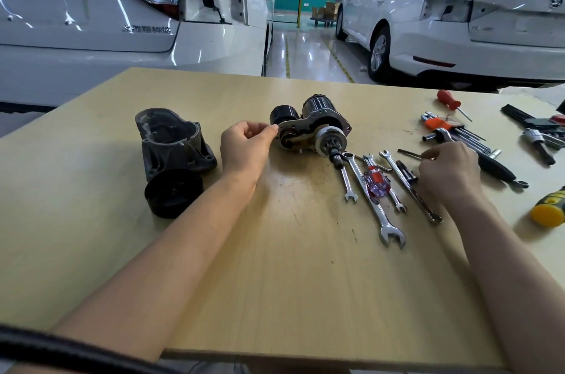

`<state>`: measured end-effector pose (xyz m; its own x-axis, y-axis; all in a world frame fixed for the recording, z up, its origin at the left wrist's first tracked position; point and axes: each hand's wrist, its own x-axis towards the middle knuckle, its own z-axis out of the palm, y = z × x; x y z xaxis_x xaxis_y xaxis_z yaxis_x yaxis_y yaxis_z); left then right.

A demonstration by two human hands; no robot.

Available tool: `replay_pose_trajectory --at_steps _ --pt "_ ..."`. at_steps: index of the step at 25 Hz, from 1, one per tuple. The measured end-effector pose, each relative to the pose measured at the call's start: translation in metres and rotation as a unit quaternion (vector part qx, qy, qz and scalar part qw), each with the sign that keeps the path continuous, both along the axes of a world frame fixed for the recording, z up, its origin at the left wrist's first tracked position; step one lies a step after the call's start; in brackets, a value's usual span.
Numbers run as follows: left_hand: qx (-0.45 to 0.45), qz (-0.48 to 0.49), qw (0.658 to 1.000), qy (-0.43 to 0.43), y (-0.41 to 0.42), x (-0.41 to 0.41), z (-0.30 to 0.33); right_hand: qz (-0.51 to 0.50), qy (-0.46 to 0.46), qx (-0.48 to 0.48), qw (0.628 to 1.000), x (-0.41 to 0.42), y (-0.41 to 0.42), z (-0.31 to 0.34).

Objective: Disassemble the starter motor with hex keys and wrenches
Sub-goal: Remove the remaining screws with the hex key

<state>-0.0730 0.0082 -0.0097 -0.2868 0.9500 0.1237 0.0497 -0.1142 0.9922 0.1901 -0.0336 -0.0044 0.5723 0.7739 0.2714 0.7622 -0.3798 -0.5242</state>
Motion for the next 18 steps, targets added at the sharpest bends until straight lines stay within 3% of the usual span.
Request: replay_pose_trajectory --at_steps 4,8,11,13,16,18 --pt "-0.027 -0.048 0.998 0.023 0.002 0.004 -0.004 -0.032 -0.003 -0.033 0.999 0.004 0.004 -0.005" --pt "-0.044 -0.075 0.996 -0.010 0.007 0.006 -0.008 -0.034 -0.027 -0.035 0.998 0.004 0.003 -0.002" --pt "-0.053 -0.063 0.996 -0.033 0.011 0.007 -0.011 0.042 -0.060 0.111 0.991 -0.018 -0.002 0.007" --pt "-0.054 -0.064 0.996 -0.043 0.012 0.008 -0.011 0.146 -0.006 0.179 0.973 -0.046 0.006 0.019" --pt "-0.064 -0.077 0.994 -0.037 0.015 0.009 -0.009 0.221 0.159 0.060 0.960 -0.080 0.049 0.038" --pt "-0.064 -0.084 0.994 -0.023 0.014 0.008 -0.008 0.225 0.190 -0.048 0.954 -0.094 0.074 0.043"
